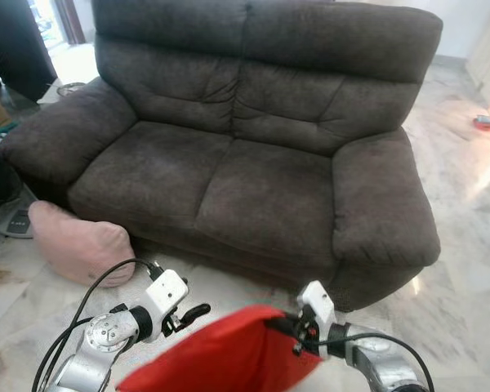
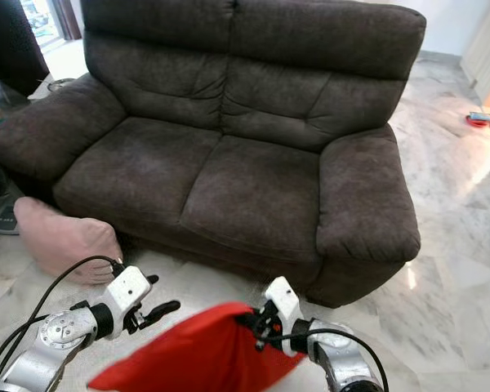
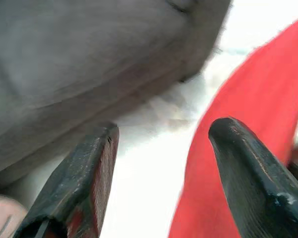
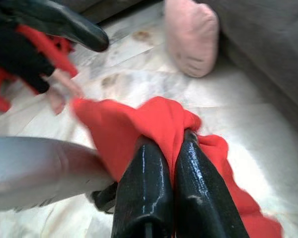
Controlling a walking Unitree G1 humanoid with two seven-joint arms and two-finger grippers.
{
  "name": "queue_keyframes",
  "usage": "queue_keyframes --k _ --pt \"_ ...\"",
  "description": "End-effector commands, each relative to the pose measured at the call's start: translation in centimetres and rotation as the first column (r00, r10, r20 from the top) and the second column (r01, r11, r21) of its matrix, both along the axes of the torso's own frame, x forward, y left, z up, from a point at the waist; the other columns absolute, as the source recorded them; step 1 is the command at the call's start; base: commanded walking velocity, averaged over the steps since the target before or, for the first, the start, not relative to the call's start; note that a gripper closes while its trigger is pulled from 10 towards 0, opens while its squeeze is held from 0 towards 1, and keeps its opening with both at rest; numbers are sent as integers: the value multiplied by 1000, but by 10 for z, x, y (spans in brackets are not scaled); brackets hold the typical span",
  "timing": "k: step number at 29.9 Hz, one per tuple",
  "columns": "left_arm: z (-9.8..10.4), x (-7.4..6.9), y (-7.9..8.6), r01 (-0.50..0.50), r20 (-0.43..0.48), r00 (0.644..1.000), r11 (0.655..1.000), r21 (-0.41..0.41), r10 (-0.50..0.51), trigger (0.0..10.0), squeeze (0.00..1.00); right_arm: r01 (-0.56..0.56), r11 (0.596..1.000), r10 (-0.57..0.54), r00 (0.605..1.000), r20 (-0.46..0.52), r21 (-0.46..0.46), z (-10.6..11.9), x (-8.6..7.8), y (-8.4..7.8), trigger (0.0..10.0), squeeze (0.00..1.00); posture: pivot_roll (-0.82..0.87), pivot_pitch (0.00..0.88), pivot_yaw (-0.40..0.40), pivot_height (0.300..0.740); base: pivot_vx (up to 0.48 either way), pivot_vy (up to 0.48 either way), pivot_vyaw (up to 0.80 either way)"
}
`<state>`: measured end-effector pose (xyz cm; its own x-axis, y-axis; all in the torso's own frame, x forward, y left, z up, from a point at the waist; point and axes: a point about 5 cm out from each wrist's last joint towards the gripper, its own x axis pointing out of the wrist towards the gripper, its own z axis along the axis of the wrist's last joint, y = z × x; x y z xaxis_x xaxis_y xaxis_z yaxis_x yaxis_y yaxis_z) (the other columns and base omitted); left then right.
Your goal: Move the pillow to the sofa from floor
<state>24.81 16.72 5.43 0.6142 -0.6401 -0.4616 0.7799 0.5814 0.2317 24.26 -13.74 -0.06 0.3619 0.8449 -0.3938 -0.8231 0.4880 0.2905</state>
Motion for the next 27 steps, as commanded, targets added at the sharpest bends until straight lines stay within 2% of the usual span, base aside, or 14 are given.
queue_keyframes --k 1,2,6,10,14,22,27 --pt "2 -6 -7 57 -34 998 998 -20 -58 10000 0 -48 998 42 993 109 46 23 13 5 10000 0 143 36 -62 740 0 0 0" --pt "3 -10 -9 87 -72 993 995 -38 -90 10000 0 -55 997 49 992 114 49 25 12 6 10000 0 145 36 -61 740 0 0 0" --pt "-1 -16 -9 132 -111 985 991 -30 -134 10000 0 -70 997 65 992 111 42 25 11 6 10000 0 142 36 -61 740 0 0 0" --pt "-4 -20 -8 173 -143 975 985 -2 -171 10000 0 -99 994 95 990 102 38 26 8 6 10000 0 144 38 -60 740 0 0 0" --pt "-6 -25 -2 231 -187 958 971 68 -215 10000 0 -112 992 105 989 108 59 31 5 8 10000 0 144 41 -59 740 0 0 0" --pt "2 -20 2 246 -157 961 964 102 -228 10000 0 -147 987 140 985 98 71 33 0 10 10000 0 145 43 -60 740 0 0 0" --pt "5 -21 6 283 -179 949 951 125 -259 10000 0 -187 980 180 979 91 72 36 -5 8 10000 0 146 46 -61 740 0 0 0"
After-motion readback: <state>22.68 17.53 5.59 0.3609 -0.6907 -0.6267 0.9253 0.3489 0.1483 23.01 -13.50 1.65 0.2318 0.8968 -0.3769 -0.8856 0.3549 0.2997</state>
